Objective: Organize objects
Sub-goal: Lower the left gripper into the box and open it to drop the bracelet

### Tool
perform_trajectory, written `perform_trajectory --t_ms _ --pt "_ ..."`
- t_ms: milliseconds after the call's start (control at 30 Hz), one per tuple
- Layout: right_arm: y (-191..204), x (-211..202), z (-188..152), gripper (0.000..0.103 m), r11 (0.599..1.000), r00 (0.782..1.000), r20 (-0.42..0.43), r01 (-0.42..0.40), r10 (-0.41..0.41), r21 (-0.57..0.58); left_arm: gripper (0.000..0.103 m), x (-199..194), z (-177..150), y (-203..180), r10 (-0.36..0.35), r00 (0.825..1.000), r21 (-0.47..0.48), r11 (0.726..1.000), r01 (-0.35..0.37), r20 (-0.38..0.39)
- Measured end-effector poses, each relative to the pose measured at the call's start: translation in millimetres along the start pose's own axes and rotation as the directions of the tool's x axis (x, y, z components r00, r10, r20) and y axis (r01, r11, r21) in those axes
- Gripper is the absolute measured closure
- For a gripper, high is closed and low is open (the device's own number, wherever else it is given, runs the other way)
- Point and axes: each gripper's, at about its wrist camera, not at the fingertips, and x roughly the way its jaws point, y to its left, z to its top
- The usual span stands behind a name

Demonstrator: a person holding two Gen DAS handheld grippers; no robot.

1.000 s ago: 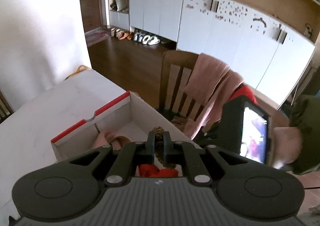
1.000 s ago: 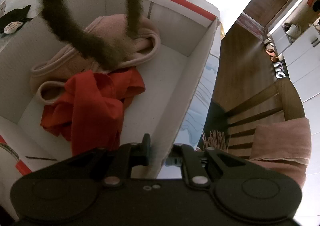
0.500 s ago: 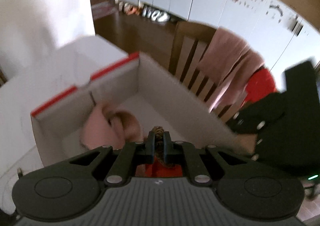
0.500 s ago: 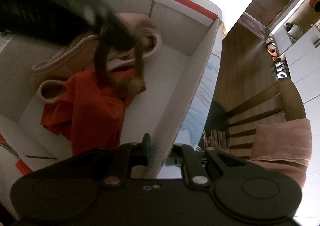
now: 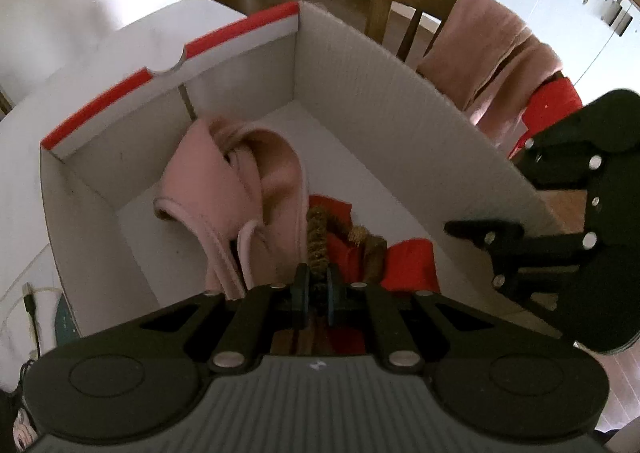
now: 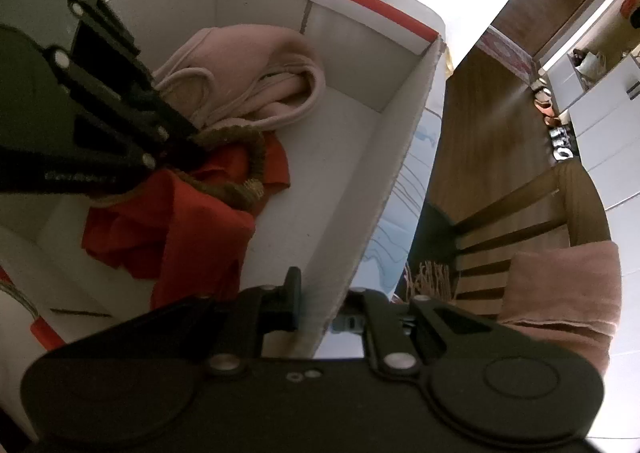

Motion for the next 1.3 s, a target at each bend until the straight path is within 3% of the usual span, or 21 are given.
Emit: perform_trajectory --t_ms 533,700,867,933,1000,1167,1300 --pt "2 0 1 0.091 1.000 1.000 -0.002 0.006 -0.006 -0.010 0.093 -19 -6 5 -0.003 0.999 -0.051 0.999 0.005 0.044" --pt "1 -1 0 0.090 1.000 1.000 -0.006 0.011 -0.011 -0.016 0.075 -42 -13 5 -0.015 0.996 -0.039 0.999 0.018 0.087" --pt "1 -2 0 0.090 1.000 1.000 -0.008 0.014 -0.015 -0.021 0.071 -72 -21 9 -0.033 0.989 -0.060 0.997 0.042 0.145" --pt "1 -2 0 0.090 1.000 1.000 -0.009 0.014 -0.014 -0.020 0.061 -85 -23 9 -0.027 0.985 -0.048 0.998 0.036 0.168" --pt "1 -2 -1 0.090 1.000 1.000 -0.009 0.016 -0.016 -0.020 0.044 -98 -26 7 -0.013 0.979 -0.038 0.999 0.022 0.206" --pt "2 -2 -1 0.090 1.000 1.000 -0.009 0.016 -0.016 -0.021 0.044 -126 -35 11 -0.008 0.965 -0.049 0.999 0.022 0.262" --pt "2 -3 -1 0.090 1.000 1.000 -0.010 0.015 -0.015 -0.022 0.037 -147 -51 21 0.026 0.956 -0.069 0.998 -0.006 0.293"
